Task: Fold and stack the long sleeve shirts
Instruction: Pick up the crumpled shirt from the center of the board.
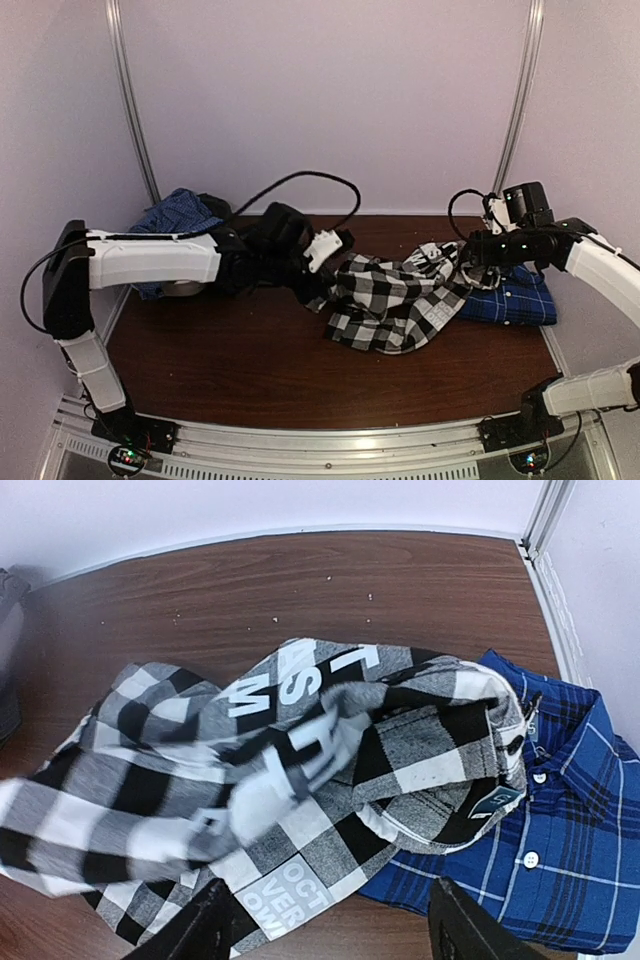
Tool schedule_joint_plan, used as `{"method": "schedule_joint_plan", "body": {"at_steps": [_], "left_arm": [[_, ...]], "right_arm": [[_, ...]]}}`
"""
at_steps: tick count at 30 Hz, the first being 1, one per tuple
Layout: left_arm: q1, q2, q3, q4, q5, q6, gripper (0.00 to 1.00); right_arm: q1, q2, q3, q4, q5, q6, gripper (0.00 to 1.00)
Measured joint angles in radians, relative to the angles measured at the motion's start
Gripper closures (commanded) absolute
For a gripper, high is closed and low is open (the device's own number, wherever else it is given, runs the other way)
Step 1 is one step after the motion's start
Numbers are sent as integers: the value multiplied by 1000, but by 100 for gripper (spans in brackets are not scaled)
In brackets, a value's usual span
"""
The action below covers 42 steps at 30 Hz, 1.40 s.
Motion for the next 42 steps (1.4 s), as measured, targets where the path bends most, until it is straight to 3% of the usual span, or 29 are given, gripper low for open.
{"method": "schedule_joint_plan", "body": {"at_steps": [4,8,17,23,27,34,42], "left_arm": [[127,-167,79,-40,94,-98,100],[155,-231,223,-99,142,-168,100],[159,-184,339,-214,267,-345,100],[198,-111,338,-255,311,-445,100],[239,-98,333,-261,323,-484,100],[344,-130,283,-261,336,-518,100],[401,-143,252,-262,355,-518,100]], "right_arm": [[0,-26,0,-8,-25,-1,32],[0,-66,-16,12,-111,-5,32],[42,-120,-131,111,-327,3,31],[244,-110,-265,228,-369,62,26],[351,-50,-314,301,-348,86,26],[365,151,-301,373,-262,69,25],[365,396,-67,360,-150,-88,25]]}}
